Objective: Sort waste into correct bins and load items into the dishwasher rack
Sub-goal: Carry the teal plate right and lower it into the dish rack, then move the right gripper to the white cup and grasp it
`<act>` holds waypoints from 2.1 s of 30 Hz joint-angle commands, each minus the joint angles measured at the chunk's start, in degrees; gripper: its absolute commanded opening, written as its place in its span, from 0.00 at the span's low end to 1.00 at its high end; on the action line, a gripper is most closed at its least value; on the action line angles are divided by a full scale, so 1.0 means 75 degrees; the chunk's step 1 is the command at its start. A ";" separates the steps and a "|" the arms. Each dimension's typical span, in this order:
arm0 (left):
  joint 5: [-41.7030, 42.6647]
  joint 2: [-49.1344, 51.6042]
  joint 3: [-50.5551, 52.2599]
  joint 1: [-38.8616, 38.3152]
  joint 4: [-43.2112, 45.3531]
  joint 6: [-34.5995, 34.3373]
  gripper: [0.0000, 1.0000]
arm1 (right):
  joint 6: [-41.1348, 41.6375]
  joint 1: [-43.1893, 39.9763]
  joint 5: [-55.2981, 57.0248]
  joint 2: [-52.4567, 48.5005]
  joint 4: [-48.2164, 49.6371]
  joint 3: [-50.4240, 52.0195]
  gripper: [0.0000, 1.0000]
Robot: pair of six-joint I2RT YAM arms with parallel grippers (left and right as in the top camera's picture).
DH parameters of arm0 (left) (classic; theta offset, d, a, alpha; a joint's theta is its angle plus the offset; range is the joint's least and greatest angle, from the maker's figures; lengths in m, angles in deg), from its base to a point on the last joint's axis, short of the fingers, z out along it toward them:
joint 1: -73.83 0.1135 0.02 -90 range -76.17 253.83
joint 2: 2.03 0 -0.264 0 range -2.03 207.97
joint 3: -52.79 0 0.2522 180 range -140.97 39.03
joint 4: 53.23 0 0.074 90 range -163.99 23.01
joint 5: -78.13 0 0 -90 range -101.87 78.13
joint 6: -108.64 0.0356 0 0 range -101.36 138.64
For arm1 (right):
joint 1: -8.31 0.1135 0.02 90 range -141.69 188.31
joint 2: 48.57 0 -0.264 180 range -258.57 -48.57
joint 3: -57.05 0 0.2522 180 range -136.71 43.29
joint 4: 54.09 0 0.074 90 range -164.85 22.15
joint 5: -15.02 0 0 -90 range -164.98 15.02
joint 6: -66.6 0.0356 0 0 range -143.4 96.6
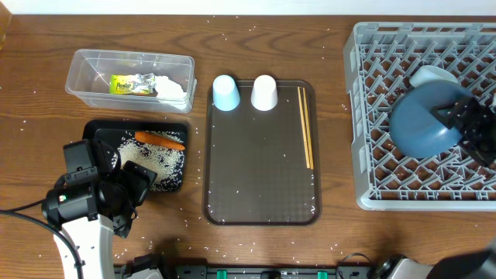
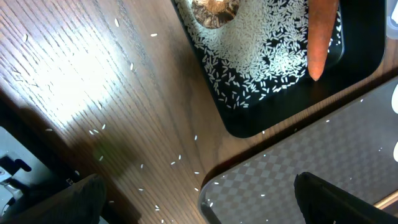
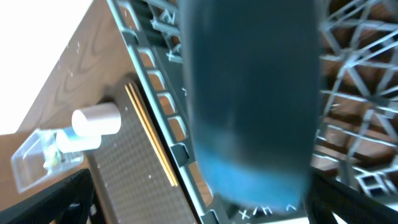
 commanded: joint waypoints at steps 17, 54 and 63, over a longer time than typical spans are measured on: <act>-0.0096 -0.0035 -0.0026 0.0041 -0.0050 0.0041 0.98 | 0.0796 0.0452 0.0026 0.3139 0.0023 -0.0160 0.99; -0.0096 -0.0035 -0.0026 0.0041 -0.0050 0.0041 0.98 | 0.0790 0.8207 0.3920 -0.4436 0.6712 -0.0717 0.99; -0.0096 -0.0035 -0.0026 0.0041 -0.0050 0.0041 0.98 | 0.0793 0.8413 0.3800 -0.5155 0.7463 -0.0772 0.99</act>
